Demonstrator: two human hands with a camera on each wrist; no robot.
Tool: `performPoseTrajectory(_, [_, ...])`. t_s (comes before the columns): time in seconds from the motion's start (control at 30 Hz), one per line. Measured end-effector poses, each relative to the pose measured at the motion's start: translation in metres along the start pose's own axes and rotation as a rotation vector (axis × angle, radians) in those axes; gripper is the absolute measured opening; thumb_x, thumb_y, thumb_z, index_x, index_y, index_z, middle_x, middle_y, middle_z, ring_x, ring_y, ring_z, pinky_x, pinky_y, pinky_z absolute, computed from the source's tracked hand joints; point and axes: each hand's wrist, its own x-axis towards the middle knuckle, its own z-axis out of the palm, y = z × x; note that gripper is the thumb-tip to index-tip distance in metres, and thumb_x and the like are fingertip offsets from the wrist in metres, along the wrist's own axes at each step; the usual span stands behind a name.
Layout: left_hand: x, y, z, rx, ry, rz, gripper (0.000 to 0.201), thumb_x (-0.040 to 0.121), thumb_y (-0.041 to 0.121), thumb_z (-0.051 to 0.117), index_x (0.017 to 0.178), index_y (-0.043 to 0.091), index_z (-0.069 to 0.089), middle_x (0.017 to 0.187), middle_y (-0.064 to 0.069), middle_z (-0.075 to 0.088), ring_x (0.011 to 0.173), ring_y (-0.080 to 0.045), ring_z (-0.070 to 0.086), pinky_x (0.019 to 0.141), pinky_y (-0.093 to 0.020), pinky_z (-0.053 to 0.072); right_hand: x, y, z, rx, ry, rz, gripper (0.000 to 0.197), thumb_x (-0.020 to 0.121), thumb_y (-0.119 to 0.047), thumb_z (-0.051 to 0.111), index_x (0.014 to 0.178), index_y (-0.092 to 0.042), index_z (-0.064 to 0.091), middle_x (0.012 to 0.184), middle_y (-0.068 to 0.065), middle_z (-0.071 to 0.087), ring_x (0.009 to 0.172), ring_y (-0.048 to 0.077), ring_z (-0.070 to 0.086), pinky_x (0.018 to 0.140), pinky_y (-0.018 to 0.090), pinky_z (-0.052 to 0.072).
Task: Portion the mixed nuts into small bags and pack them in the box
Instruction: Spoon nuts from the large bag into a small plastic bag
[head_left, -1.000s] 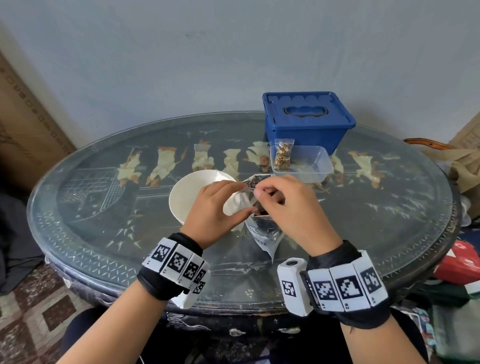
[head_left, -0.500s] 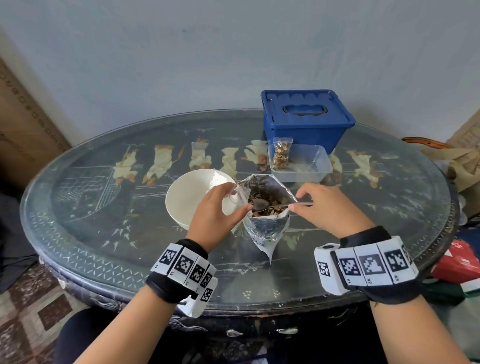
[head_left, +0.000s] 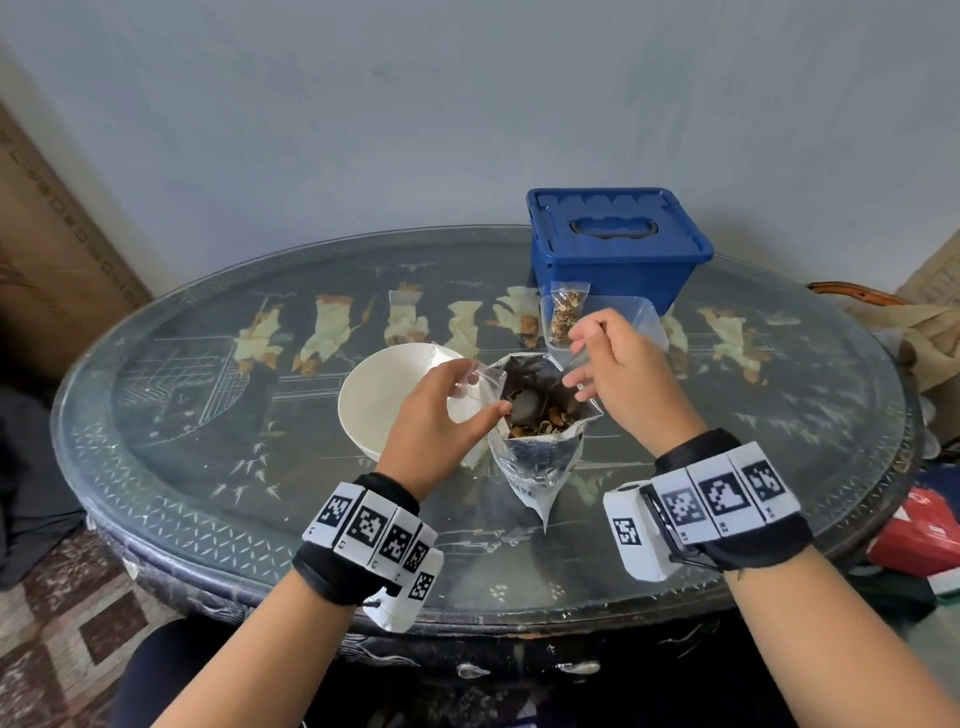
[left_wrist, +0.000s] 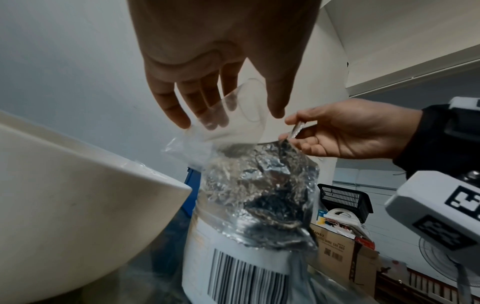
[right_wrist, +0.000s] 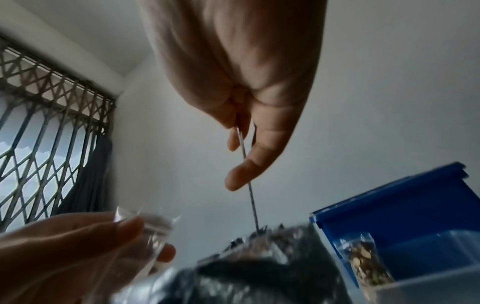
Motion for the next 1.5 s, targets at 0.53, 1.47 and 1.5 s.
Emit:
performPoseTrajectory(0.53, [-0.009,0.003,0.007,0.041,-0.054,-0.071,0.057,0.077,0.036,0.071,0.124,0.012,0.050,0.119,-0.003,0.057,0.094,-0.009,0.048,0.083,-0.017,0.037,-0.017,0.006,-0.008,-0.368,-0.117,-0.632,0.038,0.094,-0.027,0.031,0.102,-0.006,0.062,0.089,0.010,0.063,0.069,0.024,0.062,0.063,0.040,0.054])
performPoseTrajectory(1.47, [-0.017,0.011,0.013,0.030,-0.091,-0.080,0.059,0.079,0.037,0.069,0.128,0.013,0.046,0.127,-0.001,0.054,0.097,-0.006,0.046,0.081,-0.013,0.034,-0.013,0.022,-0.008,-0.396,-0.023,-0.424,0.025,0.099,-0.017,0.040,0.089,-0.001,0.055,0.073,0.004,0.052,0.069,0.031,0.060,0.065,0.039,0.048])
performPoseTrajectory(1.5, [-0.017,0.011,0.013,0.031,-0.092,-0.079,0.059,0.079,0.037,0.069,0.128,0.013,0.046,0.126,-0.001,0.054,0.097,-0.006,0.046,0.080,-0.012,0.034,-0.013,0.022,-0.007,-0.392,-0.011,-0.420,0.022,0.098,-0.013,0.040,0.089,0.000,0.056,0.073,0.004,0.051,0.068,0.031,0.059,0.065,0.038,0.047])
